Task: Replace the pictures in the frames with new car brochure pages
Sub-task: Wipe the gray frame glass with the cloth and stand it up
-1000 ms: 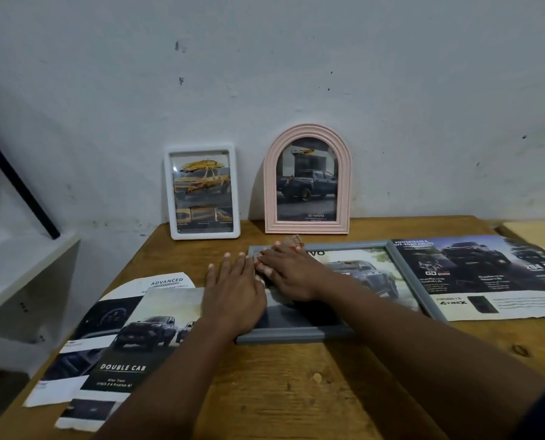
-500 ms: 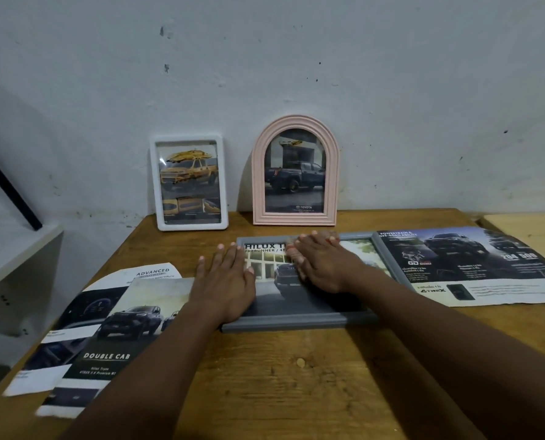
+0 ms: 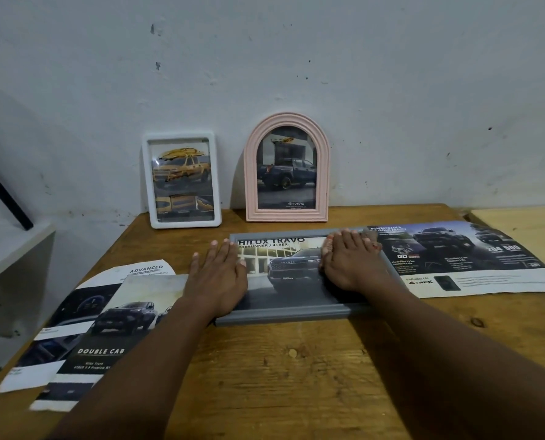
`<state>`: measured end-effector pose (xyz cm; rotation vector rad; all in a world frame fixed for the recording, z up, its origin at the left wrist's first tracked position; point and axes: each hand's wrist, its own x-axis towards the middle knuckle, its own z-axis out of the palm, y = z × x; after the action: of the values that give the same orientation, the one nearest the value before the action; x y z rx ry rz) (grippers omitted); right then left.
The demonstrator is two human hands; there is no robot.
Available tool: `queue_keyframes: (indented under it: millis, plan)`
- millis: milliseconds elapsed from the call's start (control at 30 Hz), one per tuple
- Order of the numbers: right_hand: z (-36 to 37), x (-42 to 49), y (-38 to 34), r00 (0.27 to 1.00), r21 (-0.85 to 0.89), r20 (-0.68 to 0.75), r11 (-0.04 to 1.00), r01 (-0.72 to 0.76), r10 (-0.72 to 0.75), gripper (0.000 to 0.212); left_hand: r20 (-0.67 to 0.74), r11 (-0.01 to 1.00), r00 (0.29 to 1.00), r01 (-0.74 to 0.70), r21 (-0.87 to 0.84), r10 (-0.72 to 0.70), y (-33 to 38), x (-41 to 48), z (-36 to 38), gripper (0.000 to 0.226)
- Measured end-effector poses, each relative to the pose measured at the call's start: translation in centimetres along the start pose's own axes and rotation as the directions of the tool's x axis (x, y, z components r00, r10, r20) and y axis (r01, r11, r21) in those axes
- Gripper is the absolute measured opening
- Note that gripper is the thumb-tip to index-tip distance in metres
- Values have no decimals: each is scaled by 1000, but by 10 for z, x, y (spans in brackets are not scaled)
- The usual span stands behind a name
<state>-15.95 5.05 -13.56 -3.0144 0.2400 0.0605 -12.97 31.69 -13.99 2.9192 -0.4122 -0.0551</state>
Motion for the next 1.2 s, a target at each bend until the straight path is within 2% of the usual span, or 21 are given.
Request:
queue_keyframes:
  millis: [100, 167, 233, 333, 500, 567, 667, 733, 833, 967, 1067, 1133, 1200]
  plan:
    - [6, -9, -29, 982, 72, -11, 980, -187, 189, 73, 4, 998, 1000, -3, -63, 3, 0, -1, 0, 58]
    - [8, -15, -54, 977, 106, 6, 971, -213, 213, 74, 19, 993, 1000, 0, -122, 2, -1, -2, -1, 57]
    - [10, -15, -78, 992, 83, 21, 989, -122, 121, 74, 43, 978, 999, 16, -208, -7, -3, -1, -8, 57]
    - [12, -14, -112, 993, 51, 63, 994, 96, -100, 74, 105, 958, 993, 76, -275, -48, -2, -2, -26, 58]
    - [10, -17, -136, 909, 101, 52, 907, 408, -414, 63, 126, 956, 990, 94, -277, -61, 4, -6, -35, 56]
    - [4, -20, -124, 866, 141, 57, 863, 486, -497, 59, 102, 963, 992, 92, -252, -68, 2, -4, -29, 58]
    - [-6, -25, -89, 822, 139, 135, 832, 536, -553, 57, 58, 995, 998, 22, -94, -16, -1, 1, -14, 62]
    - [-10, -29, -63, 836, 81, 163, 852, 518, -524, 58, 36, 1000, 999, -5, -1, 5, -1, 1, -6, 67]
    - [-10, -34, -21, 906, 14, 146, 916, 401, -398, 62, 27, 998, 1000, -7, 70, 5, -1, 0, -3, 73]
    - [-7, -52, 7, 988, -49, 127, 995, 92, -85, 70, 20, 999, 1000, 9, 32, -9, 0, -1, -2, 72]
    - [0, -67, -17, 991, -16, 87, 995, -96, 97, 76, 4, 1000, 1000, 6, -5, -6, 2, 0, 1, 71]
    - [2, -70, -43, 991, 24, 101, 995, -93, 90, 76, 2, 999, 1000, 21, -35, -21, 1, 0, 1, 70]
    - [4, -69, -71, 992, 21, 112, 998, 56, -58, 75, 6, 998, 1000, 27, -65, -26, 1, -1, 2, 69]
